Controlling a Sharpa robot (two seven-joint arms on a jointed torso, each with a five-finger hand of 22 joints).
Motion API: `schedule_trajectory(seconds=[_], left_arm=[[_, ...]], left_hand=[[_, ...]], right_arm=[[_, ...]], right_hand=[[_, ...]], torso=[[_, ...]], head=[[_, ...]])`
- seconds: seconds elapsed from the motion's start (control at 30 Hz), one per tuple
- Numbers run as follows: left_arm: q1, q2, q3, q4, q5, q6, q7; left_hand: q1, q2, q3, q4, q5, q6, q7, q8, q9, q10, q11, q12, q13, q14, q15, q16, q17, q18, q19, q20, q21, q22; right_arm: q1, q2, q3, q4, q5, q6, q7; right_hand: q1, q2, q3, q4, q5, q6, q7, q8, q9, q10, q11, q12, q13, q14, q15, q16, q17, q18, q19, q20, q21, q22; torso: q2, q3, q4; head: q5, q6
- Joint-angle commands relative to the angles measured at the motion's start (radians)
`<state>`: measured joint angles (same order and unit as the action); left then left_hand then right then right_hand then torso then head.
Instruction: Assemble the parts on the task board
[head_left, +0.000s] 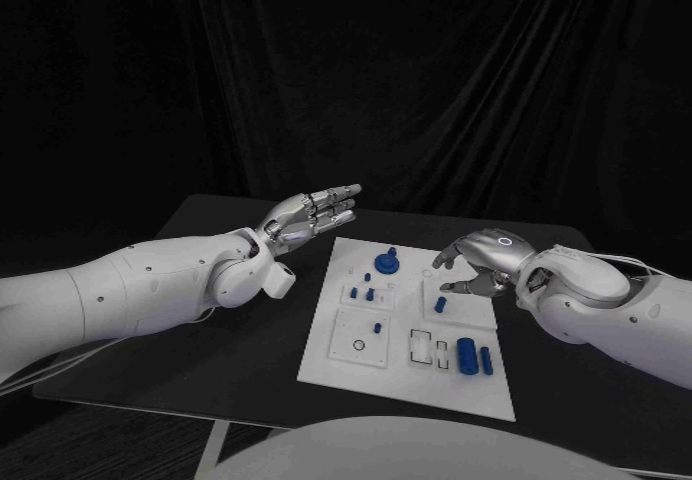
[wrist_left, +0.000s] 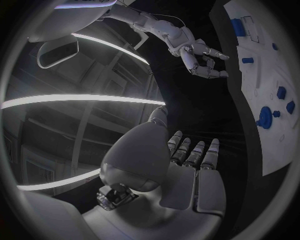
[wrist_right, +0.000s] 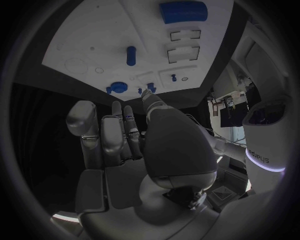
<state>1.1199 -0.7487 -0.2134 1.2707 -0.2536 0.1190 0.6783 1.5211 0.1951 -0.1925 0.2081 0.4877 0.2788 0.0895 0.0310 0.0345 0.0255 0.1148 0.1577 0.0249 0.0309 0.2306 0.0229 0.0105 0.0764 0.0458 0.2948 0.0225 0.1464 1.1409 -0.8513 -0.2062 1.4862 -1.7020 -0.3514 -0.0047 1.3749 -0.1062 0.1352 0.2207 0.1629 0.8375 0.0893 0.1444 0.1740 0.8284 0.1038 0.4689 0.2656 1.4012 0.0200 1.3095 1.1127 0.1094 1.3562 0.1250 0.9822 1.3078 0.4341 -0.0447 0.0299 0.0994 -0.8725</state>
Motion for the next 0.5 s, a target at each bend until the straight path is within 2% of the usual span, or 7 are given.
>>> schedule_trajectory(seconds=[0.03, 0.1, 0.2, 0.5], left_arm=[[-0.002, -0.001, 0.001, 0.002, 0.009, 0.007, 0.052], [-0.003, -0.002, 0.001, 0.002, 0.009, 0.007, 0.051], [-0.003, -0.002, 0.001, 0.002, 0.009, 0.007, 0.051], [-0.005, 0.0, 0.001, 0.0, 0.009, 0.009, 0.051]], left_hand=[[0.008, 0.004, 0.0, -0.007, 0.005, -0.002, 0.004, 0.006, 0.001, 0.001, -0.003, 0.001, 0.001, -0.002, 0.005, 0.006, 0.001, -0.012, 0.0, 0.002, -0.001, -0.001], [0.008, 0.004, 0.0, -0.007, 0.005, -0.002, 0.004, 0.006, 0.001, 0.001, -0.003, 0.001, 0.001, -0.002, 0.005, 0.006, 0.001, -0.012, 0.0, 0.002, -0.001, -0.001], [0.008, 0.004, 0.0, -0.007, 0.005, -0.002, 0.004, 0.006, 0.001, 0.001, -0.003, 0.001, 0.001, -0.002, 0.005, 0.006, 0.001, -0.012, 0.0, 0.002, -0.001, -0.001], [0.01, 0.007, 0.002, -0.009, 0.006, -0.001, 0.004, 0.006, 0.001, 0.001, -0.002, 0.002, 0.001, -0.002, 0.005, 0.006, 0.001, -0.012, 0.0, 0.002, -0.001, -0.001]], right_arm=[[-0.016, -0.001, 0.0, -0.012, 0.03, 0.049, 0.013], [-0.025, 0.002, 0.0, -0.02, 0.034, 0.061, 0.013], [-0.037, 0.006, 0.0, -0.032, 0.043, 0.076, 0.013], [-0.058, 0.021, 0.0, -0.064, 0.051, 0.09, 0.014]], right_hand=[[0.004, 0.003, -0.006, -0.004, 0.041, 0.03, 0.004, 0.017, 0.005, -0.016, 0.003, -0.013, -0.009, -0.002, 0.007, -0.001, -0.007, 0.001, 0.002, 0.004, -0.004, 0.116], [0.005, 0.003, -0.007, -0.006, 0.054, 0.034, 0.002, 0.018, 0.006, -0.022, 0.004, -0.018, -0.012, -0.003, 0.007, 0.0, -0.007, 0.001, 0.002, 0.004, -0.004, 0.117], [-0.012, -0.004, -0.021, 0.006, 0.023, 0.027, 0.001, 0.013, 0.007, -0.027, 0.005, -0.021, -0.015, -0.004, 0.008, 0.001, -0.007, 0.001, 0.002, 0.005, -0.005, 0.117], [-0.007, -0.002, -0.021, 0.005, 0.02, 0.028, 0.004, 0.013, 0.008, -0.022, 0.005, -0.017, -0.014, -0.002, 0.008, 0.004, -0.003, 0.001, 0.002, 0.005, -0.004, 0.117]], torso=[[0.002, 0.0, -0.0002], [0.001, 0.0001, -0.0002], [0.001, 0.0006, 0.0005], [0.001, 0.0005, 0.0004]], head=[[-0.001, 0.0], [-0.001, 0.0], [-0.004, 0.0], [-0.004, 0.0]])
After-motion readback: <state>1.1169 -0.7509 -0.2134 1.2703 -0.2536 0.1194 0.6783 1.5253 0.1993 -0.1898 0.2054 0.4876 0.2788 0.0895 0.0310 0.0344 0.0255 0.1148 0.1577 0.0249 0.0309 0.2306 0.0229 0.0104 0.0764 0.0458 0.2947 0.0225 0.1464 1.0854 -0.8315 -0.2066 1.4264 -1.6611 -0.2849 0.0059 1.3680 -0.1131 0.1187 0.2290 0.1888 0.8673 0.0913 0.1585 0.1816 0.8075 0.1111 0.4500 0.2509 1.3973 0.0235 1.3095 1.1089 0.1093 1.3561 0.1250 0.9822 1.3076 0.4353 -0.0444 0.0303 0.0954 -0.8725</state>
